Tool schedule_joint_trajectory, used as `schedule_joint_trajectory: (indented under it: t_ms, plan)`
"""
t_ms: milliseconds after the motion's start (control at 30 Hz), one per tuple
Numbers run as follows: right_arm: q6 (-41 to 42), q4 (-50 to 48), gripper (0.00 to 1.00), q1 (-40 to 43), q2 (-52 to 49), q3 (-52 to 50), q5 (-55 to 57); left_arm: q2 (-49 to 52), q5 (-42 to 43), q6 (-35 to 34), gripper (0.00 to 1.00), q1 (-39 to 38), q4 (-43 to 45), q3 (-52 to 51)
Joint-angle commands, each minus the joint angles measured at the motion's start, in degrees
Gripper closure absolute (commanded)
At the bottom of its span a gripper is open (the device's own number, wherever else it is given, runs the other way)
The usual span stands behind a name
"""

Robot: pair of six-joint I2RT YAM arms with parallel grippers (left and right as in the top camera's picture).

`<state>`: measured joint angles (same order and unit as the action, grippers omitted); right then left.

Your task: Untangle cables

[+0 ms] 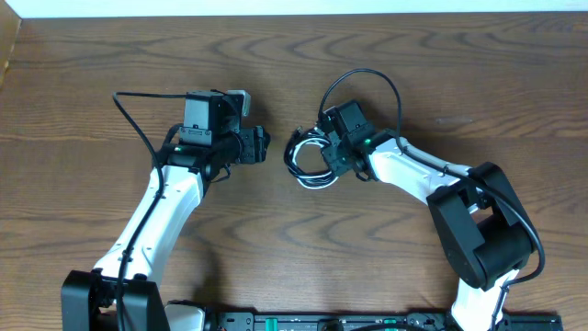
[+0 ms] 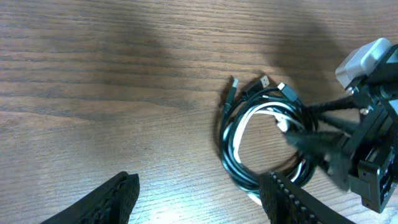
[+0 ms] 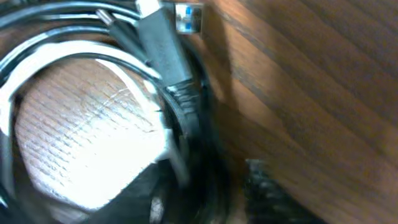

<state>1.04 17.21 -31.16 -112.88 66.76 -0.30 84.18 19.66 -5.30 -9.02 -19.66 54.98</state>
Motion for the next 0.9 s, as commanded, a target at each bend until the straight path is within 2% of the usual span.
schedule_joint_trajectory:
  t_ms: [0,200,433,467,633,767,867]
  plan:
    - [2.16,0.2,0.99,-0.07,-0.52,0.74,-0.5,-0.39,0.92,0.35,0.33,0.15,-0.68,0.28]
    - [3.69,0.35,0.99,-0.07,3.1,1.01,1.03,-0.35,1.2,0.33,0.32,0.15,-1.07,-0.13]
    - [7.17,3.87,0.99,0.52,15.34,1.49,7.45,0.31,9.01,0.35,0.32,0.15,-0.81,-0.48]
    - [7.74,4.28,0.99,0.96,17.27,1.49,7.41,0.46,10.32,0.35,0.28,0.15,-0.63,-0.48]
    - [9.25,7.17,0.99,3.39,25.29,1.49,4.48,1.57,19.67,0.35,0.23,0.15,1.16,-0.5]
    - [9.29,9.29,0.99,4.63,28.26,1.49,2.62,1.97,29.24,0.33,0.2,0.15,5.16,-0.5]
    - [9.7,10.05,0.99,4.9,28.55,1.49,0.46,1.97,32.57,0.33,0.19,-0.07,7.56,-0.5]
